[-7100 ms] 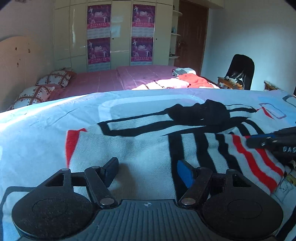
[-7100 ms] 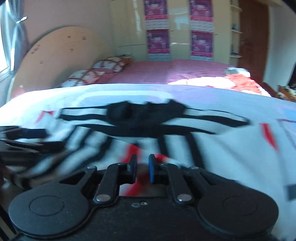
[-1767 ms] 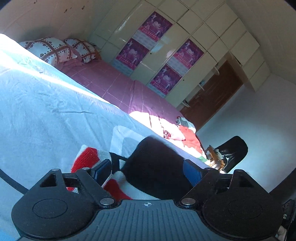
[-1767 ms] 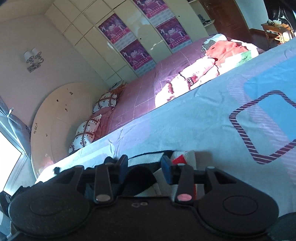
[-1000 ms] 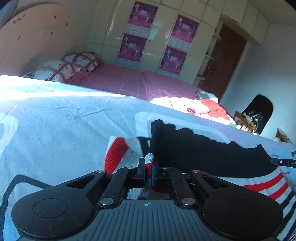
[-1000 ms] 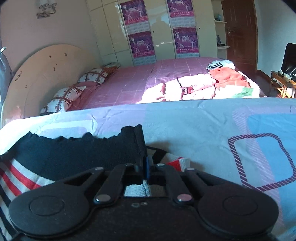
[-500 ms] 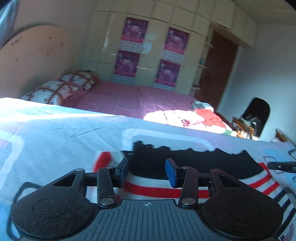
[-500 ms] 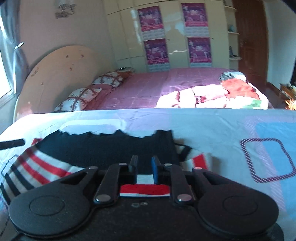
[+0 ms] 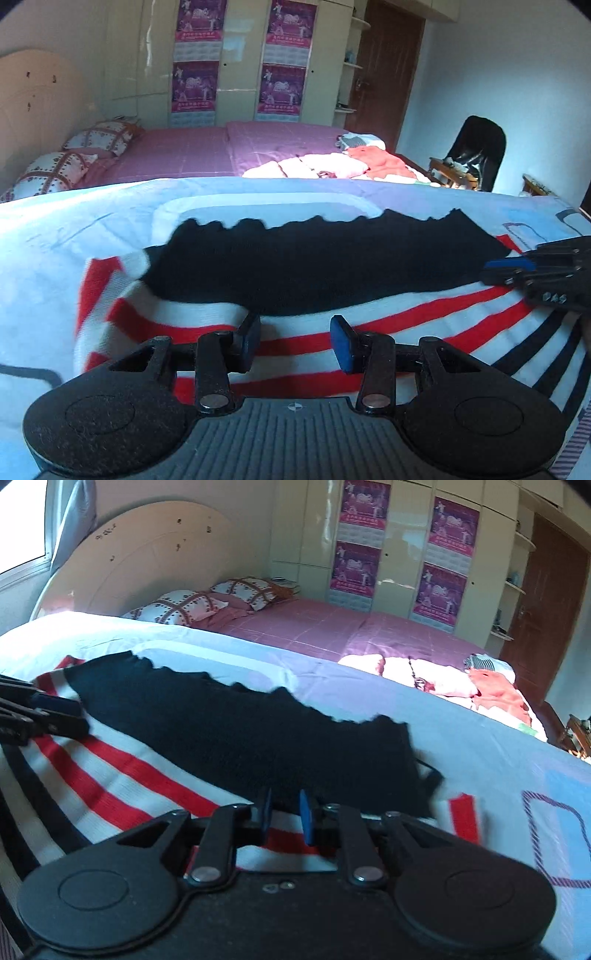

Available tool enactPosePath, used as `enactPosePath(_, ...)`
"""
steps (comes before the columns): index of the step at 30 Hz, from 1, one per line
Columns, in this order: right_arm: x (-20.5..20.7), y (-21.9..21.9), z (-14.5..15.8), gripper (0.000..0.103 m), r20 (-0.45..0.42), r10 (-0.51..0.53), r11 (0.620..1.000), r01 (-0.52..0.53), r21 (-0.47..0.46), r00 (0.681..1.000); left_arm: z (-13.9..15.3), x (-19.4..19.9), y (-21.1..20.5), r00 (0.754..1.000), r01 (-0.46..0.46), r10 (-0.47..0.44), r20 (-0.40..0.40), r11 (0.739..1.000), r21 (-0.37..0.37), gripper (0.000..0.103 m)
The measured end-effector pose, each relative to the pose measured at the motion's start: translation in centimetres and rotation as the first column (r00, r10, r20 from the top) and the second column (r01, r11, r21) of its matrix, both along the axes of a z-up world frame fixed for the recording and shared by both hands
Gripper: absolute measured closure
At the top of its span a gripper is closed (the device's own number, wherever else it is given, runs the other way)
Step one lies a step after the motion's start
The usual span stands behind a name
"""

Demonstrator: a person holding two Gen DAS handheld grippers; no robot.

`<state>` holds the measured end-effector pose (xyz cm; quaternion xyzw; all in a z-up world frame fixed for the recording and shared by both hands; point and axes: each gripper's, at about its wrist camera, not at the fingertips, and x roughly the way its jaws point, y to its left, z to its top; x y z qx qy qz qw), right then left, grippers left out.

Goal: Fold small clothes

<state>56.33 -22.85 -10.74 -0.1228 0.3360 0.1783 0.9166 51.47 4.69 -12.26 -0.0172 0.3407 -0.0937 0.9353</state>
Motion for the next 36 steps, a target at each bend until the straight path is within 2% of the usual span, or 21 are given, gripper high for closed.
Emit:
enactPosePath(3,-0.5,-4.7,0.2,0.088,0.004,-0.088,0.996,0.088,-0.006,0.996,0.4,-1.8,3.0,0.998,-0.056,0.057,-0.004,0.998,0.035,0.061)
enactPosePath(6,-0.9,-6.5,0.1,0.088,-0.023,-0.094,0.995,0.095,0.041,0.995,0.6,-2.3,4.2,0.998,-0.062,0.062,-0.013,0.998,0.024,0.061)
enactPosePath(9,-1.1,-4.7,0.3,0.085,0.003,-0.107,0.994,0.107,-0.015,0.994,0.8,-2.0,3.5,0.997,-0.071,0.072,-0.017,0.996,0.061,0.061)
enactPosePath(10,-1.4,-4.4,0.7,0.081,0.009,-0.114,0.993,0.114,-0.007,0.993,1.0,-2.0,3.4,0.997,-0.080,0.081,-0.020,0.995,0.064,0.061)
enactPosePath(13,-3.5,-3.8,2.4,0.077,0.032,-0.116,0.992,0.114,0.057,0.993,2.9,-3.5,2.6,0.997,-0.083,0.083,0.005,0.995,0.059,0.061)
enactPosePath(17,-7.7,-0.9,4.2,0.076,0.049,-0.018,0.990,0.011,0.142,0.999,5.2,-6.5,0.4,0.998,-0.040,0.039,0.056,0.999,0.004,0.061)
enactPosePath(19,-8.9,1.2,4.3,0.078,0.030,0.036,0.982,-0.041,0.186,0.999,5.1,-7.1,-1.1,0.999,0.001,0.002,0.038,0.999,-0.053,0.060)
enactPosePath(21,-9.3,4.0,4.2,0.078,0.009,0.090,0.974,-0.090,0.207,0.996,4.4,-7.5,-2.9,0.999,0.035,-0.034,0.025,0.998,-0.049,0.060)
enactPosePath(24,-9.6,7.0,3.2,0.078,-0.029,0.145,0.973,-0.137,0.187,0.989,3.1,-8.1,-4.7,0.998,0.055,-0.056,-0.012,0.996,-0.073,0.061)
enactPosePath(26,-9.9,8.3,2.2,0.080,-0.050,0.161,0.975,-0.151,0.161,0.986,1.9,-8.4,-5.3,0.999,0.032,-0.033,-0.025,0.999,-0.025,0.060)
enactPosePath(28,-10.3,8.9,1.0,0.078,-0.072,0.159,0.981,-0.149,0.126,0.985,1.0,-8.8,-5.1,0.999,0.033,-0.033,-0.003,0.999,-0.022,0.061)
enactPosePath(33,-11.1,9.0,0.7,0.078,-0.045,0.168,0.982,-0.163,0.097,0.985,1.2,-8.9,-4.5,0.999,0.047,-0.047,-0.001,0.998,-0.032,0.060)
enactPosePath(36,-11.2,8.3,1.0,0.077,-0.049,0.155,0.985,-0.151,0.083,0.987,1.6,-9.0,-3.7,1.000,0.022,-0.022,-0.007,1.000,-0.018,0.060)
